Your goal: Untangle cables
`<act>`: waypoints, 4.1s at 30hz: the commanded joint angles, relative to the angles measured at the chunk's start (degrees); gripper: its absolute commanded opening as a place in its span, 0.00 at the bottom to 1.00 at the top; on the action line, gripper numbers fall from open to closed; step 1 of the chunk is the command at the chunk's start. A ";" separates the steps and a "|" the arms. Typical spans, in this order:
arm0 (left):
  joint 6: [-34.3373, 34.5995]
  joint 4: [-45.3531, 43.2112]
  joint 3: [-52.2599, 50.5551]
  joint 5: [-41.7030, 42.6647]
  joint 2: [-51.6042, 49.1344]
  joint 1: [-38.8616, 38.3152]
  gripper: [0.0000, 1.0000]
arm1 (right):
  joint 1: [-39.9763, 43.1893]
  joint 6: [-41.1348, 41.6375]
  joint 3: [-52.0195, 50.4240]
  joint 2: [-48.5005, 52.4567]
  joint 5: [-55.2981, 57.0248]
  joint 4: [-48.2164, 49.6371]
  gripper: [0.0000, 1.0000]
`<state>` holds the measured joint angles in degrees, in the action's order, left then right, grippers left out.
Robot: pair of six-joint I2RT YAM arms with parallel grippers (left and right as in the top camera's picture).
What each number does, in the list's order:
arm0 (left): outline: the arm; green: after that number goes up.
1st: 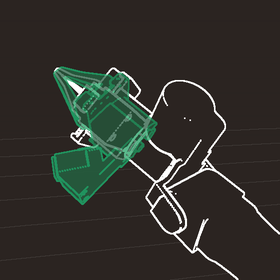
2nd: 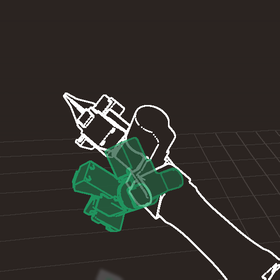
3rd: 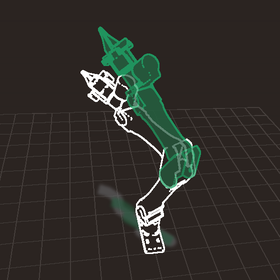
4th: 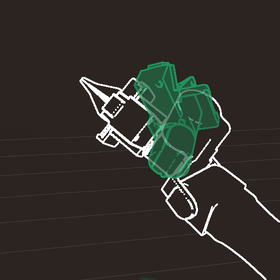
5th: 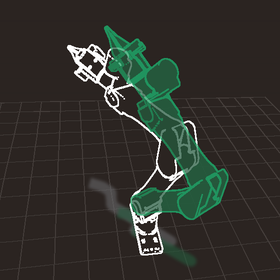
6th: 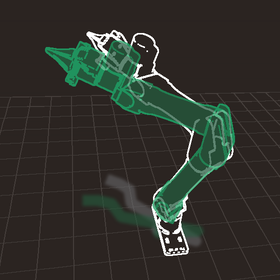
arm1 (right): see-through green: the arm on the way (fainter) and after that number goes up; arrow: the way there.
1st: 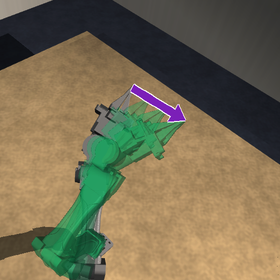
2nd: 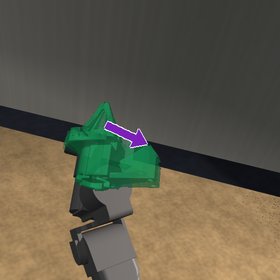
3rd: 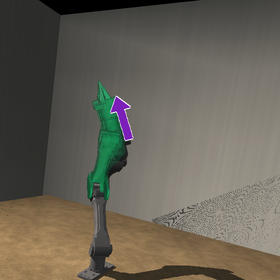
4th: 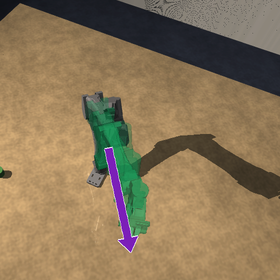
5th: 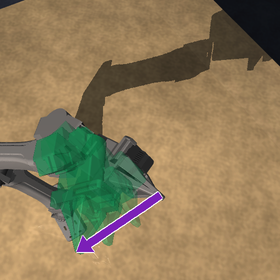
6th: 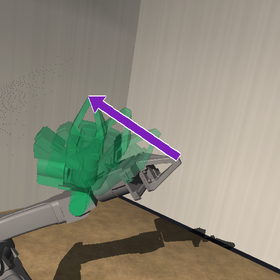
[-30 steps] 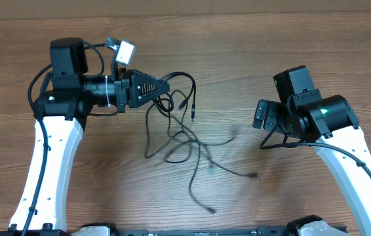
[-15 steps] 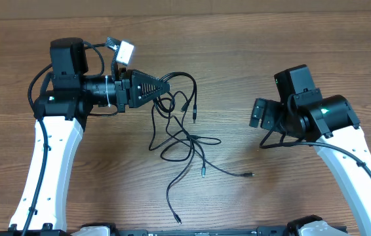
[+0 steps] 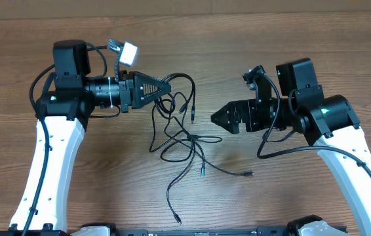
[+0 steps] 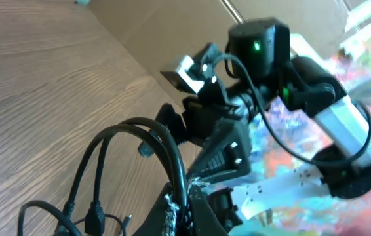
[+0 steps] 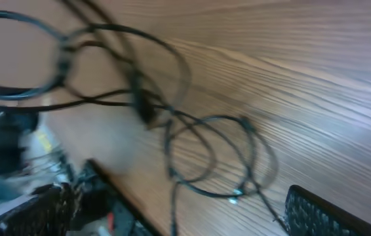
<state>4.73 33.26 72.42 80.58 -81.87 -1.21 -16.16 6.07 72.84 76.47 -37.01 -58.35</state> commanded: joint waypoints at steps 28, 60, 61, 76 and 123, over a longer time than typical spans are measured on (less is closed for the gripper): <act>-19.32 -5.53 0.81 9.97 1.53 -15.41 0.04 | -3.80 0.44 0.13 0.17 -1.53 4.09 1.00; 4.81 -26.58 0.83 9.97 6.14 -14.82 0.04 | -3.65 10.51 -0.13 4.35 28.63 -1.81 1.00; 6.32 -27.71 0.83 9.97 6.67 -14.03 0.04 | -3.65 10.51 -0.13 4.72 28.63 -1.95 1.00; 18.03 -32.24 0.83 9.94 11.50 -0.85 0.04 | -3.65 10.49 -0.13 6.58 28.65 -2.43 1.00; 5.68 27.02 0.81 -61.53 -1.16 9.79 0.91 | -3.65 11.98 -0.13 6.60 27.76 -1.77 1.00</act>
<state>11.38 59.11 72.60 20.49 -80.95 8.29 -19.94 17.82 72.73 82.70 -8.95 -60.45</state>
